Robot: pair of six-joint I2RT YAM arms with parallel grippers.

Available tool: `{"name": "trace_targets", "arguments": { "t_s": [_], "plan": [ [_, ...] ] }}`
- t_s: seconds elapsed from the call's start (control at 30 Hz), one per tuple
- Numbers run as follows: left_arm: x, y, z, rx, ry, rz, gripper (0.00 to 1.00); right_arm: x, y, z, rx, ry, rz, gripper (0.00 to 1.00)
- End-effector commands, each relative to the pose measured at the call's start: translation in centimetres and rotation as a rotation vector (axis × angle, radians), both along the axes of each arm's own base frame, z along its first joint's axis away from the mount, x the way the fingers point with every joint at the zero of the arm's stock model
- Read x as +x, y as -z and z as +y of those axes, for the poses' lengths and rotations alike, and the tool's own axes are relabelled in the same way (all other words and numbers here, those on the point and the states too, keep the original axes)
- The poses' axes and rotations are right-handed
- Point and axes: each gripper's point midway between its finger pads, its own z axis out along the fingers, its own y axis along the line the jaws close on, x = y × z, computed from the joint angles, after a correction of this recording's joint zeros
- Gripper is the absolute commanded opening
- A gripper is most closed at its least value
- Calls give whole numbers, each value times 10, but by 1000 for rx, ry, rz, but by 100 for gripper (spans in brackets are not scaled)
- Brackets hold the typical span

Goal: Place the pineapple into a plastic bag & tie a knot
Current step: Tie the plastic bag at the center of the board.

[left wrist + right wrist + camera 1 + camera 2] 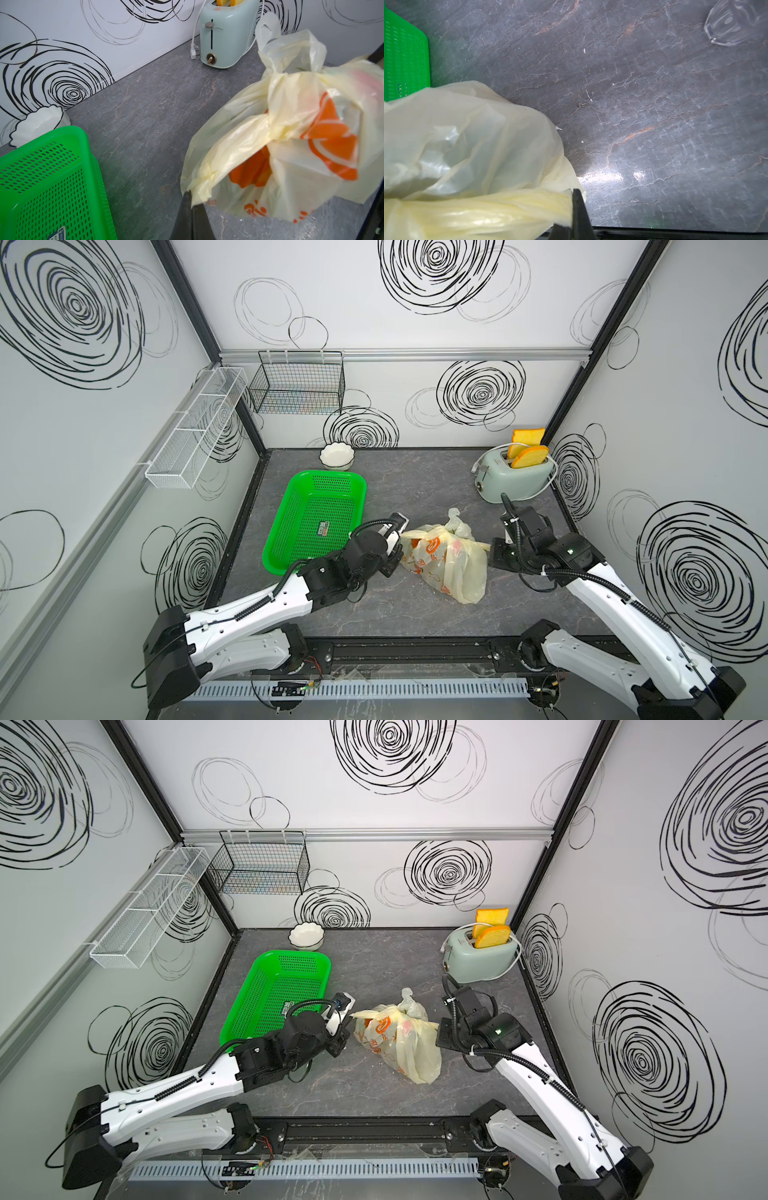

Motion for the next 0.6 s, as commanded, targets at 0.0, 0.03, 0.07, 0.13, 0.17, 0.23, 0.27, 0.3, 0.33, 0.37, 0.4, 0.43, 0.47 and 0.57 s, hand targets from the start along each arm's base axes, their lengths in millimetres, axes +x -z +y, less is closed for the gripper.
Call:
{"name": "trace_targets", "arguments": {
  "t_s": [0.0,0.03,0.07,0.13,0.17,0.23,0.27,0.3,0.33,0.37,0.4,0.43,0.47,0.57],
  "plan": [
    [22,25,75,160,-305,-4,0,-32,23,-61,-238,143,125,0],
    [22,26,78,162,-317,-5,0,-32,24,-62,-242,144,128,0],
    [22,27,80,165,-326,-4,0,-33,24,-62,-245,147,131,0],
    [22,28,84,165,-345,-2,0,-33,25,-62,-245,148,134,0],
    [22,30,84,166,-345,3,0,-33,25,-63,-248,150,137,0],
    [21,31,83,166,-343,5,0,-32,24,-63,-248,152,135,0],
    [20,30,83,164,-344,2,0,-32,24,-62,-243,149,134,0],
    [20,31,81,168,-338,1,0,-32,24,-62,-239,147,133,0],
    [19,30,78,167,-324,-1,0,-32,24,-60,-232,141,133,0],
    [17,29,72,163,-296,-6,0,-30,23,-55,-210,118,128,0],
    [14,27,62,152,-242,-7,0,-28,21,-46,-172,80,117,0],
    [10,24,50,130,-185,-10,0,-25,17,-35,-120,34,99,0],
    [5,18,38,92,-124,-13,0,-20,10,-19,-46,-27,61,0],
    [-5,3,10,-8,14,-8,0,-9,-20,11,121,-119,-71,0]
  ]
}}
